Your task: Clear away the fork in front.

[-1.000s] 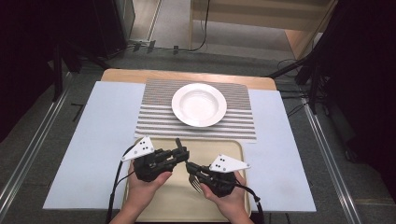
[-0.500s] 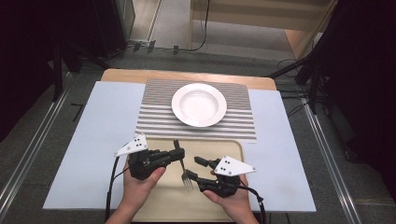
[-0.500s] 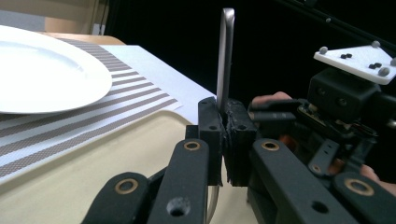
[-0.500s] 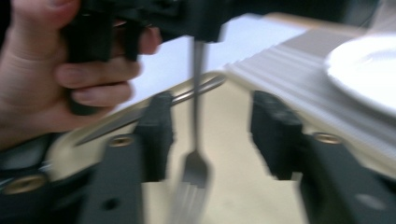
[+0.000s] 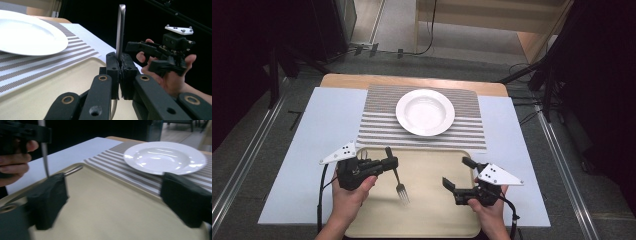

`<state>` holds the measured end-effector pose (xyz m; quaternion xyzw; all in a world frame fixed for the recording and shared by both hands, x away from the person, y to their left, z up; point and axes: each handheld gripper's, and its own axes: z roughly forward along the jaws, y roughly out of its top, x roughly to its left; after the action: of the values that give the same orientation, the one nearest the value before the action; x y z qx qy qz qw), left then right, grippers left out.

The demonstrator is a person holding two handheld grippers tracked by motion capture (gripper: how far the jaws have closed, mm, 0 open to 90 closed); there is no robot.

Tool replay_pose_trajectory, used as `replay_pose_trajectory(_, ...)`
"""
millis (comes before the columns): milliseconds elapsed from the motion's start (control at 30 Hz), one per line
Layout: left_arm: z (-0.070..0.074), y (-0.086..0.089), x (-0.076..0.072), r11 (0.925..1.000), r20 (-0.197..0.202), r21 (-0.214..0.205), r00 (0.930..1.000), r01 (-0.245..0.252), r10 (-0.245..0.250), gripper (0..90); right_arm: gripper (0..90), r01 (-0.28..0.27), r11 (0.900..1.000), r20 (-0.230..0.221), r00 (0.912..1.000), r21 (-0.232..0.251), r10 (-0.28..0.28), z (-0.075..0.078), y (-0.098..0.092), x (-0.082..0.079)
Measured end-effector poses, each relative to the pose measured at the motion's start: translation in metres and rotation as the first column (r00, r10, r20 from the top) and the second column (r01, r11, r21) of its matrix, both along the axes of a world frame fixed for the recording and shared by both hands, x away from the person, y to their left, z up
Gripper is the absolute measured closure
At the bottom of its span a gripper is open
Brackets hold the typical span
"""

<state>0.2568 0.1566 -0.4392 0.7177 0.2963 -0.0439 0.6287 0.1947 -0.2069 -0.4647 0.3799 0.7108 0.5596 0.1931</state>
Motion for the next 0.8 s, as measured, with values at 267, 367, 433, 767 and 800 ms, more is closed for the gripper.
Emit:
replay_pose_trajectory(267, -0.002, 0.010, 0.000, 0.9999, -0.021, 0.017, 0.9998, -0.002, 0.002, 86.2, 0.0, 0.076, 0.9970, 0.034, 0.9966, -0.015, -0.075, -0.002, -0.036, -0.007)
replay_pose_trajectory(367, -0.003, 0.013, 0.000, 0.9998, -0.032, 0.022, 0.9995, 0.004, -0.003, 86.2, 0.0, 0.117, 0.9931, 0.029, 0.9927, -0.005, -0.117, -0.007, -0.053, -0.006)
replay_pose_trajectory(433, -0.004, 0.014, 0.000, 0.9996, -0.038, 0.026, 0.9993, 0.009, -0.008, 86.2, 0.0, 0.140, 0.9902, 0.023, 0.9899, 0.003, -0.140, -0.009, -0.062, -0.006)
replay_pose_trajectory(767, -0.008, 0.024, 0.003, 0.9995, -0.072, 0.018, 0.9971, 0.025, -0.024, 86.3, 0.0, 0.218, 0.9757, 0.025, 0.9758, -0.021, -0.217, -0.016, -0.096, -0.012)
replay_pose_trajectory(800, -0.009, 0.025, 0.003, 0.9995, -0.073, 0.018, 0.9970, 0.026, -0.025, 86.2, 0.0, 0.227, 0.9735, 0.023, 0.9737, -0.024, -0.227, -0.017, -0.099, -0.013)
